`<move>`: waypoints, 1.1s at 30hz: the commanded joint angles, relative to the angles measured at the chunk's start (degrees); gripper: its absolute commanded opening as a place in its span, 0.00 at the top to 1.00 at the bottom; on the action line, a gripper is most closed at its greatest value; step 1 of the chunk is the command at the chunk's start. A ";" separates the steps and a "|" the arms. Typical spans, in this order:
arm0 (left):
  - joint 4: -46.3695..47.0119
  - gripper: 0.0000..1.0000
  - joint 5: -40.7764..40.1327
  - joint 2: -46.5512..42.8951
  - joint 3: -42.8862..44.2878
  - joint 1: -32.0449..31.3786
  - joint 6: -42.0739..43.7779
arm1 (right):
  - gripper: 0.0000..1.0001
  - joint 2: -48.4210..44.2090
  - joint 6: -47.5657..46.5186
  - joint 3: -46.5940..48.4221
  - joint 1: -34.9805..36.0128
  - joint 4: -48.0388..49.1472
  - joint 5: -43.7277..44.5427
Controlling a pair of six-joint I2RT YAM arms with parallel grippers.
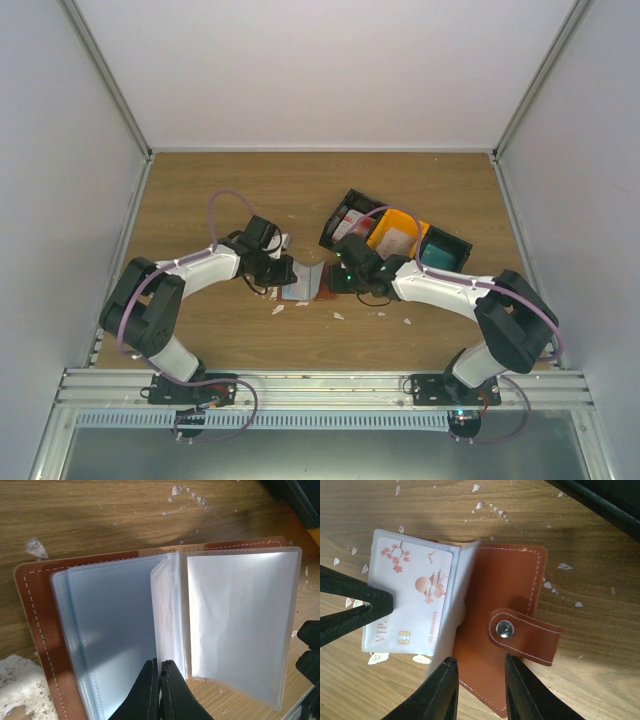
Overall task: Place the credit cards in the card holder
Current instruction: Insert the credit card into the card holder.
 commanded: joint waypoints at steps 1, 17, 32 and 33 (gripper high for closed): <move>-3.51 0.94 -0.90 -0.60 0.29 0.63 1.59 | 0.73 -0.48 1.48 0.63 0.02 0.78 2.24; 9.66 0.56 19.61 2.16 -0.36 -0.31 0.99 | 0.73 -4.10 2.80 -1.40 -1.41 0.24 5.53; 20.80 0.52 17.10 9.99 -1.34 -4.37 -3.71 | 0.69 -14.24 0.00 -3.04 -8.69 -5.01 9.49; 20.82 0.52 16.80 9.95 -1.49 -4.39 -3.69 | 0.69 -14.88 -0.29 -3.02 -9.04 -5.53 9.45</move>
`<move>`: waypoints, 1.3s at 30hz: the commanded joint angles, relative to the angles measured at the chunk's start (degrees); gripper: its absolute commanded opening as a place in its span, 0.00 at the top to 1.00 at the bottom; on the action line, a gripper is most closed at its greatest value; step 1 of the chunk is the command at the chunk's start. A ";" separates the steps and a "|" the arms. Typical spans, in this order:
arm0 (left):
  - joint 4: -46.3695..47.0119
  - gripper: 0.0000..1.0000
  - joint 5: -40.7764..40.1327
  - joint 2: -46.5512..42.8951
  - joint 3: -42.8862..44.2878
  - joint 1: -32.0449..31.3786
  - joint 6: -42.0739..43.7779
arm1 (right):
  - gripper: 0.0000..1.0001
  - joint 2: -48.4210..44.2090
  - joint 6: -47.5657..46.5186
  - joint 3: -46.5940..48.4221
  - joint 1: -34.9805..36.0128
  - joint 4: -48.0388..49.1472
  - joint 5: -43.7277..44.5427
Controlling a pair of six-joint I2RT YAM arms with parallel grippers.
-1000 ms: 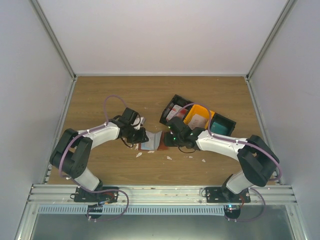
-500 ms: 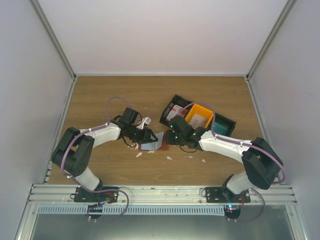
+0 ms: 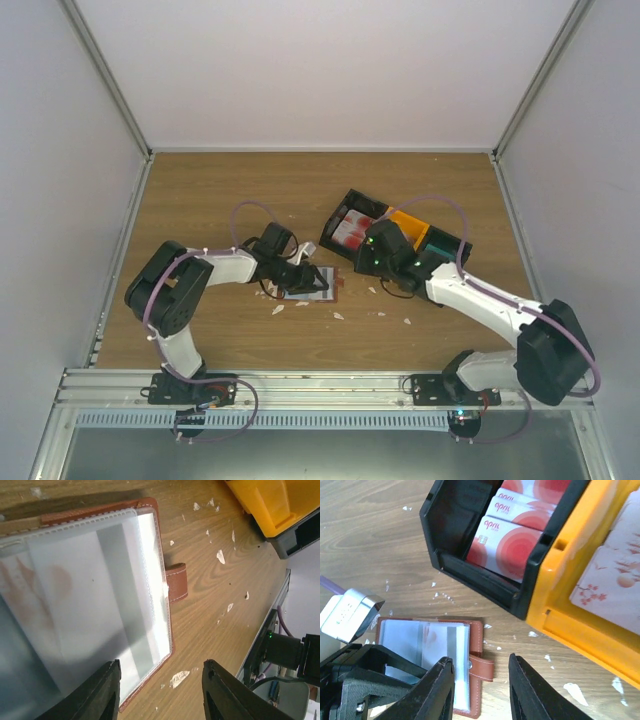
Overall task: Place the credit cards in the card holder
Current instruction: Insert the credit card into the card holder, then pick up the credit card from the storage box.
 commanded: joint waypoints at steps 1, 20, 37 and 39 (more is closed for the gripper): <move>5.17 0.52 -1.20 0.78 -0.77 -0.24 -0.68 | 0.68 -3.36 -1.95 -0.77 -1.68 -3.24 2.18; 0.23 0.34 -14.75 -22.77 -4.53 0.37 -3.29 | 0.50 10.15 -41.44 25.48 -9.79 -17.75 -12.36; 12.37 0.43 -11.48 -5.69 3.03 0.37 -12.88 | 0.53 40.31 -59.63 50.06 -15.24 -30.95 -16.55; 12.26 0.45 -11.54 -3.15 4.83 0.37 -13.37 | 0.52 42.48 -60.37 50.91 -15.40 -31.44 -14.90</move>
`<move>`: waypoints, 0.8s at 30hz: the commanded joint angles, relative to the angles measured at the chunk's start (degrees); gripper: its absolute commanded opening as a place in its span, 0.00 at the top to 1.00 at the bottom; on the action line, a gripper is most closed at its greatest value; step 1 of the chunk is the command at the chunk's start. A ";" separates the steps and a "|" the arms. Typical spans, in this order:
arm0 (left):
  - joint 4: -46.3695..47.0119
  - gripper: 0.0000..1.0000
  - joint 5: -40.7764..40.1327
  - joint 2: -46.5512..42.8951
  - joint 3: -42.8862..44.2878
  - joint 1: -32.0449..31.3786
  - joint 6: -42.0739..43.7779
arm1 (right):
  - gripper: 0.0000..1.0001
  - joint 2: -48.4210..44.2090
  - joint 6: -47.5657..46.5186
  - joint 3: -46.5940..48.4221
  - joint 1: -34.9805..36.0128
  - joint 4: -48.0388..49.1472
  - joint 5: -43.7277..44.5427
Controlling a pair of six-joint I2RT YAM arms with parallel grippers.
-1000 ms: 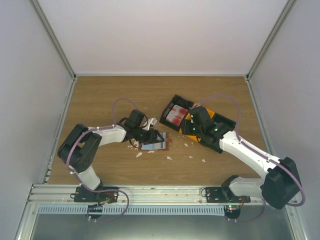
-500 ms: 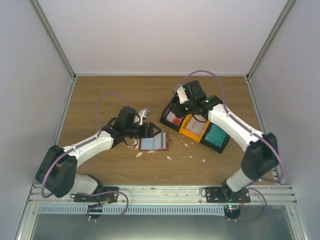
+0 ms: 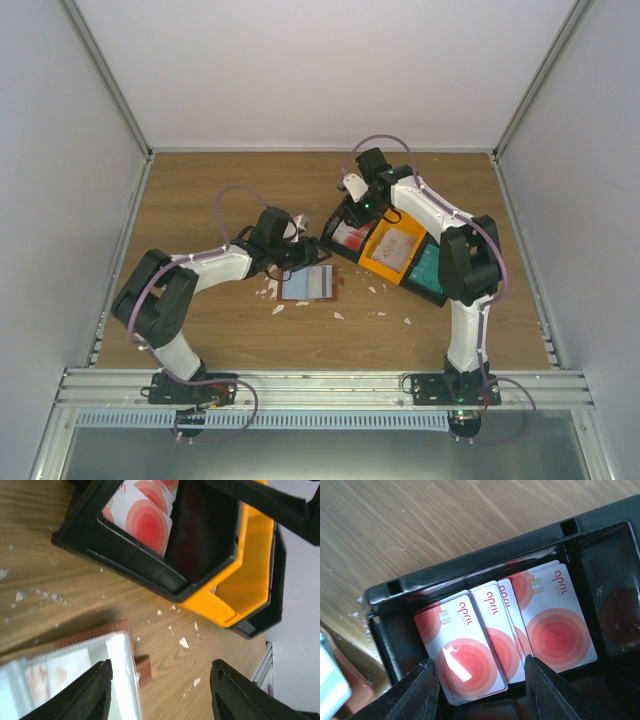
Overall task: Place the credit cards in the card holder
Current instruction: Pick up the credit card from the storage box.
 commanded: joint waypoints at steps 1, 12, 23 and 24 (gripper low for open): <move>4.36 0.45 0.55 4.98 4.66 0.29 -1.68 | 0.51 4.37 -4.09 3.37 -0.42 -3.80 1.62; 7.82 0.57 -3.65 13.68 8.62 0.29 -5.96 | 0.52 10.46 -7.48 4.63 -0.87 -4.64 1.19; 10.71 0.59 -4.99 17.80 10.07 0.20 -7.84 | 0.51 13.98 -6.27 5.88 -0.81 -4.59 6.29; 10.81 0.59 -4.79 18.20 10.51 0.20 -7.84 | 0.51 14.28 -6.36 6.24 -0.88 -4.77 6.06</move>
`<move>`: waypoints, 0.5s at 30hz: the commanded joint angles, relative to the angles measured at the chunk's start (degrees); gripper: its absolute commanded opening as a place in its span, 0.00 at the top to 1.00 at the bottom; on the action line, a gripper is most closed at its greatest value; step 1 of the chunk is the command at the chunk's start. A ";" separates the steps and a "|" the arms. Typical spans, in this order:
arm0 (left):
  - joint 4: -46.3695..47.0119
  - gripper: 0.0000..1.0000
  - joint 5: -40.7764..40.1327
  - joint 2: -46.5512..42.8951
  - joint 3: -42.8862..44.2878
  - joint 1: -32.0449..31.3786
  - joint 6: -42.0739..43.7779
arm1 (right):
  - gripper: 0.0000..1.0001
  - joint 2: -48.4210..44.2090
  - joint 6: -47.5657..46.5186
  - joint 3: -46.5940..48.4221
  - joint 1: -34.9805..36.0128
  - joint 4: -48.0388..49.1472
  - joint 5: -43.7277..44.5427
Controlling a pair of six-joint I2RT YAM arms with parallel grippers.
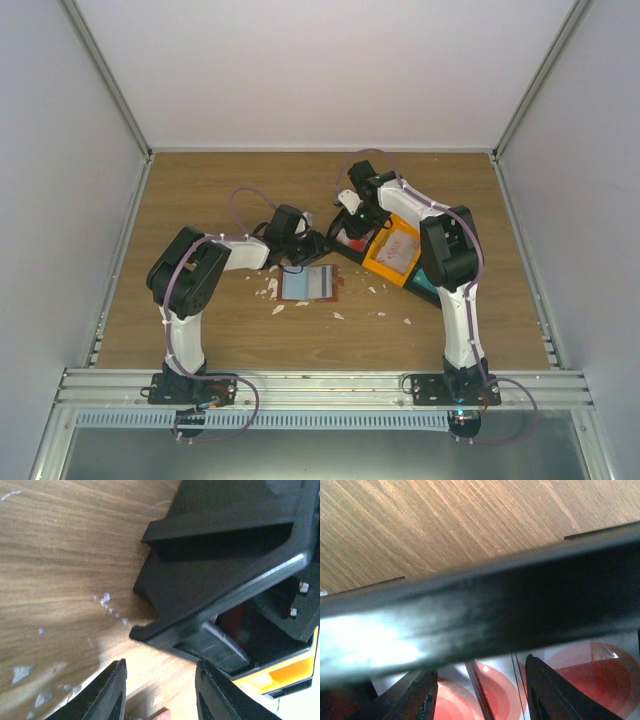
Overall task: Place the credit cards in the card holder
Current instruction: Pick up the credit card from the storage box.
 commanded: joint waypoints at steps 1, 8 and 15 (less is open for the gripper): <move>4.00 0.59 -0.54 2.31 2.98 0.13 -0.63 | 0.50 2.66 -0.11 1.87 -0.49 -1.89 1.53; 1.82 0.61 0.64 5.36 7.02 0.09 -0.19 | 0.48 4.23 -0.13 3.05 -0.54 -3.13 0.31; -0.75 0.62 0.39 7.14 9.39 0.00 -0.06 | 0.43 4.64 0.54 3.05 -0.53 -3.27 1.22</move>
